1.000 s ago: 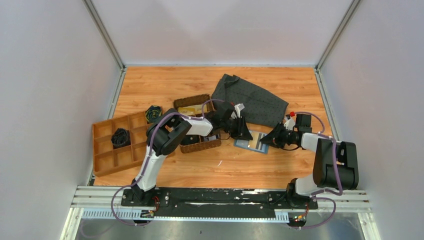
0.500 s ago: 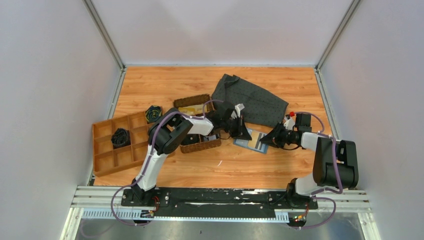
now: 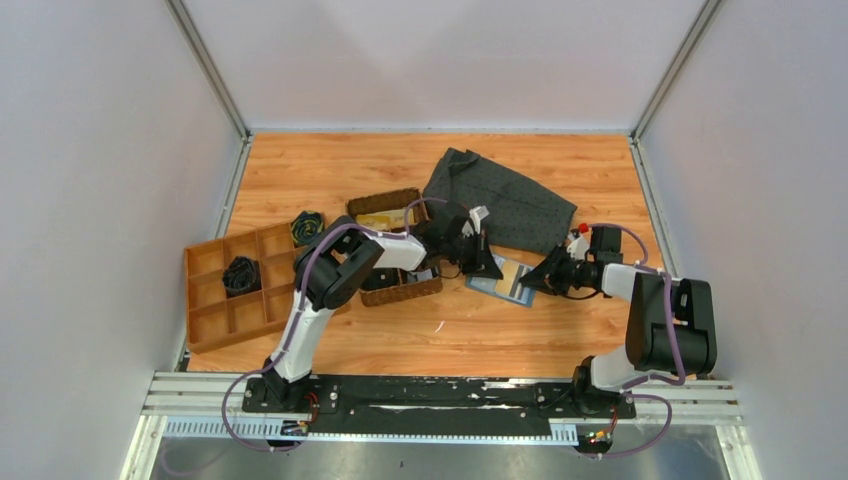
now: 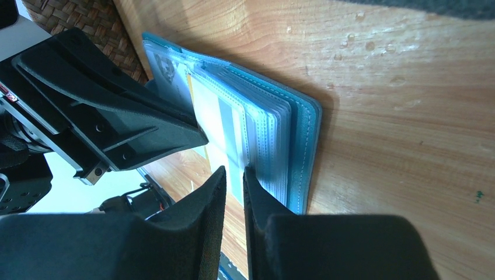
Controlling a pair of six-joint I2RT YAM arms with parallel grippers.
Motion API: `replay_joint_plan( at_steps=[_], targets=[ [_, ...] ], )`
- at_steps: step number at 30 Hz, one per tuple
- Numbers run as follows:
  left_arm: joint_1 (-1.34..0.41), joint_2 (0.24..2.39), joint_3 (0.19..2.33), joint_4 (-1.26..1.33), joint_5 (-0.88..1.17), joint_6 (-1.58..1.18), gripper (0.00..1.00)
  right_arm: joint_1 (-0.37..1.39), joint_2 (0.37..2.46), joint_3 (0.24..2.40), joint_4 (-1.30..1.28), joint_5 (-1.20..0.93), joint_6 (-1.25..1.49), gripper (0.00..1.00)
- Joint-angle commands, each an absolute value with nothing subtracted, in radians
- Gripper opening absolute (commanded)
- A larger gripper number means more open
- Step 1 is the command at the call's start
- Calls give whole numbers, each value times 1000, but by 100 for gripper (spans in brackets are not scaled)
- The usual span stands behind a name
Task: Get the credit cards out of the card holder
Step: Remove the credit card from the card holder.
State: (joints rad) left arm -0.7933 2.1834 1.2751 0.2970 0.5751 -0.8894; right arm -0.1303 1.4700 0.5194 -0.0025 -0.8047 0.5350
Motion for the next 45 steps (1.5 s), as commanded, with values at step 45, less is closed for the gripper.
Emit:
replay_joint_plan(
  at_steps=[45],
  targets=[
    [-798,2162,1269,305,603,-877,31,-105,1434,500,-66,-717,509,24]
  ],
)
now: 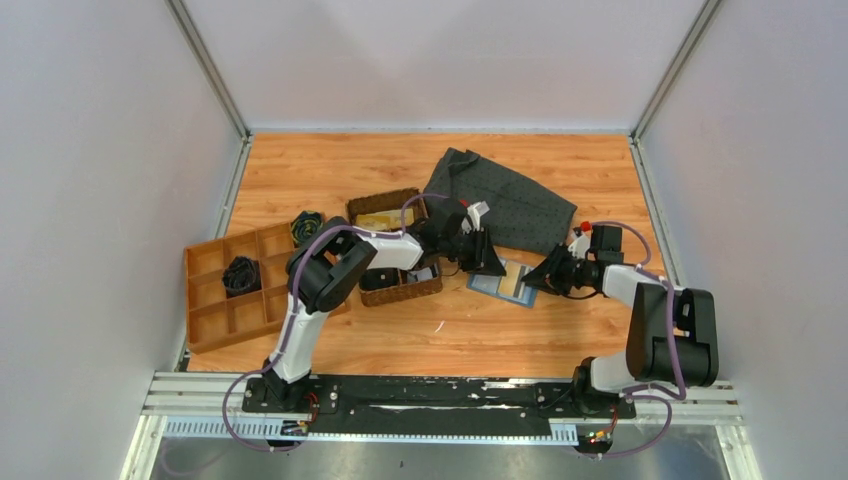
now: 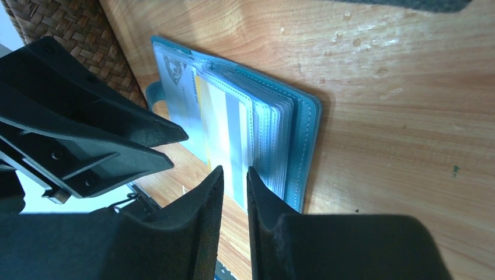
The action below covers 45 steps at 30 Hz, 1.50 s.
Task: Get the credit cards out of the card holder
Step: Remove the credit card from the card holder.
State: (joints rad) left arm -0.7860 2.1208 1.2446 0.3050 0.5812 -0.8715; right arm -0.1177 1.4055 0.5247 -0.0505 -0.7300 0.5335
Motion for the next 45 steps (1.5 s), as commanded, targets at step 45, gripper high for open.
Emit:
replay_joint_plan(
  at_steps=[45],
  targets=[
    [-774,2023,1174,304,528,-862,39,-10,1318,538,-8,-747,588,33]
  ],
)
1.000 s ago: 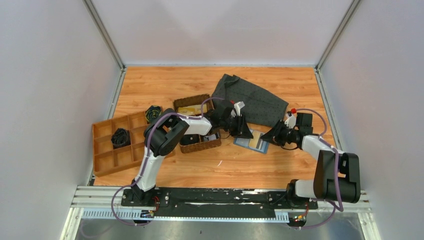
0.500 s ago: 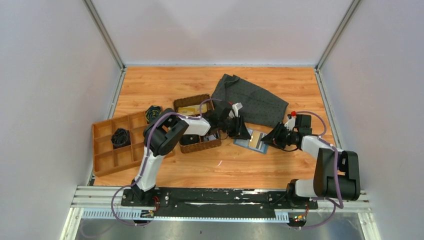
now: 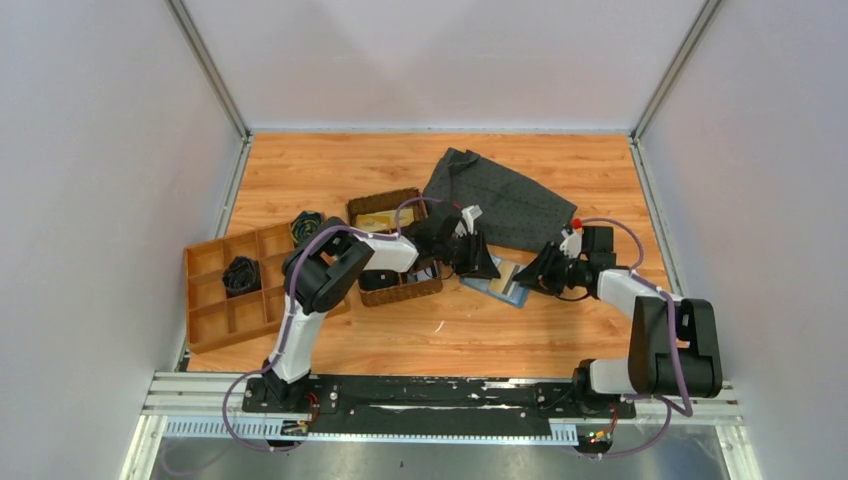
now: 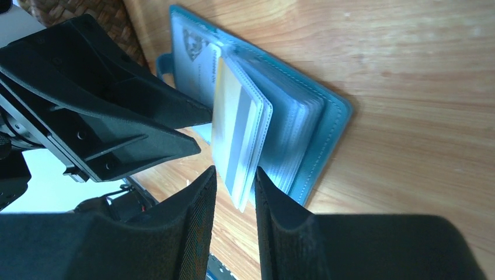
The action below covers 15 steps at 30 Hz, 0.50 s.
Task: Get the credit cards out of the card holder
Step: Remove the credit card from the card holder.
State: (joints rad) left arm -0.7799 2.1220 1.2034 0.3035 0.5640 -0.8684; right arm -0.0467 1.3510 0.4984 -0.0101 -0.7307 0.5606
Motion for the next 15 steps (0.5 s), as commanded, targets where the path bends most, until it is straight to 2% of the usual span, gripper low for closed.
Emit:
replay_joint_plan(
  at_steps=[1,9,15],
  targets=[
    [-773,1999,1167,302,514,-866,40,-5,1315,539,-9,-751,594,33],
    [-766,1844,1145,269,431,-871,40,91,1315,561,102,-750,671,33],
    [-759,1755,1140,228,367,-844,41,182,1402,629,173,-722,726,33]
  ],
)
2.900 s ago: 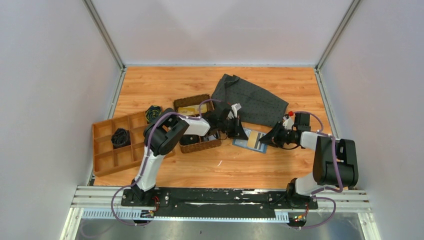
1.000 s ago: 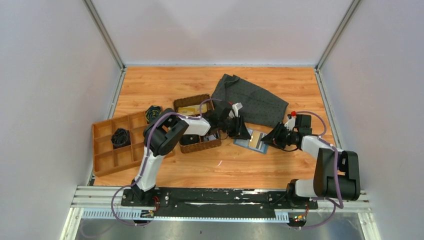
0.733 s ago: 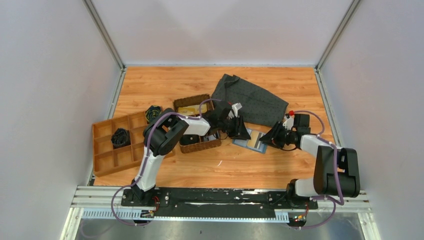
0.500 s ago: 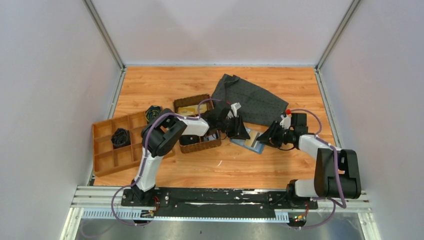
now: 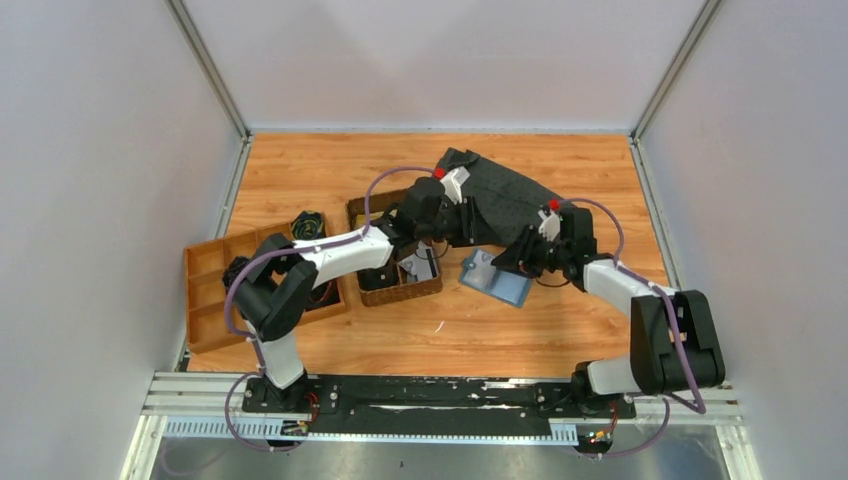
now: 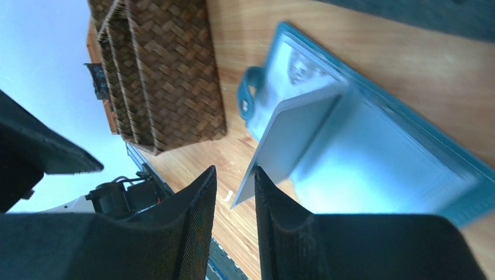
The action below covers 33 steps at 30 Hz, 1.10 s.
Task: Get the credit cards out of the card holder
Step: Remove the credit card from the card holder.
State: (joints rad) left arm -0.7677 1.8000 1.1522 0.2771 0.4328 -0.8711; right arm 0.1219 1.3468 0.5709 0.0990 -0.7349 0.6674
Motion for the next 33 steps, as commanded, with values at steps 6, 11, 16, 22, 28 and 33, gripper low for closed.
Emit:
replay_joint_plan(
  at_steps=[6,11,16,22,28,33],
  targets=[
    [-758,1766,1127,220,368,-846,41,215,1443,695,150,-706,706,33],
    [-758,1817,1131,221,399,-842,41,198,1371,663,50,-640,632,35],
    [-763,1906,1149,219,421,-837,41,165,1353,591,8,-624,608,35],
    [-814,1974,1166,220,441,-839,41,71,1299,514,-54,-612,582,35],
    [-845,2020,1196,221,428,-846,42,8,1272,505,-122,-617,526,35],
    [-844,2051,1199,219,407,-842,41,8,1272,492,-126,-607,541,35]
  ],
)
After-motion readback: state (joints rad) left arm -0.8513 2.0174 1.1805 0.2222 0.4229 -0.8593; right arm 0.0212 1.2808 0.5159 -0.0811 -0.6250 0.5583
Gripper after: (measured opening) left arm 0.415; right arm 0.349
